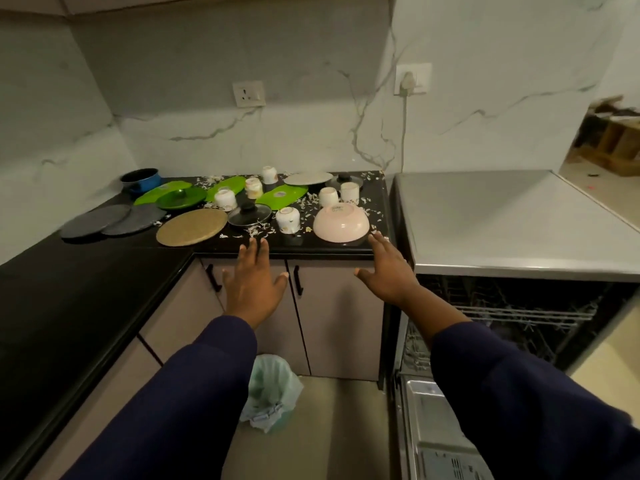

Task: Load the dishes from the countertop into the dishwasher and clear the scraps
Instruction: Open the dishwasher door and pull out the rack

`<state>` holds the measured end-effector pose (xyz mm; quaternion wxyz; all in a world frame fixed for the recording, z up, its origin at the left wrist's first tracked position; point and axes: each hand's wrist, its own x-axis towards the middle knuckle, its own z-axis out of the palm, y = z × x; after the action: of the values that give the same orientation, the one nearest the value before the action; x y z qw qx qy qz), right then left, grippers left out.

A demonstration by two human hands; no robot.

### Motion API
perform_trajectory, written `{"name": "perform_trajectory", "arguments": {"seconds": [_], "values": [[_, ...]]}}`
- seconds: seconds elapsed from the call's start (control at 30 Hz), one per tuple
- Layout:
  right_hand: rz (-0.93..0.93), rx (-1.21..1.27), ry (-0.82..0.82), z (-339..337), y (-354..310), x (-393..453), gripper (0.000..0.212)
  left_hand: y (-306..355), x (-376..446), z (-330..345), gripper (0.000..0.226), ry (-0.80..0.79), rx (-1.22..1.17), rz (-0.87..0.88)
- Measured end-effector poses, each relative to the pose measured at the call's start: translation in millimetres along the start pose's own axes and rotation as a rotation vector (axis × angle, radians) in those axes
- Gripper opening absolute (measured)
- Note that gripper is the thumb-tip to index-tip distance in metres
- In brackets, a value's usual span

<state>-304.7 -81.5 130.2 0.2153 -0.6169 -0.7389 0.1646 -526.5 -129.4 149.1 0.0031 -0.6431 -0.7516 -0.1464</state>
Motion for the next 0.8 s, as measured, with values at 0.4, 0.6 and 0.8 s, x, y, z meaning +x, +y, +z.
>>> {"name": "perform_trajectory", "arguments": {"seconds": [0.4, 0.6, 0.8], "values": [[0.339, 0.119, 0.123, -11, 163, 21, 0.065, 134, 70, 121, 0.056, -0.141, -0.245, 0.525], [0.655, 0.242, 0.214, 3, 271, -1, 0.064, 234, 66, 212, 0.048, -0.311, -0.33, 0.743], [1.008, 0.428, 0.219, 65, 364, -45, 0.066, 286, 41, 316, 0.049, -0.6, -0.295, 0.811]]}}
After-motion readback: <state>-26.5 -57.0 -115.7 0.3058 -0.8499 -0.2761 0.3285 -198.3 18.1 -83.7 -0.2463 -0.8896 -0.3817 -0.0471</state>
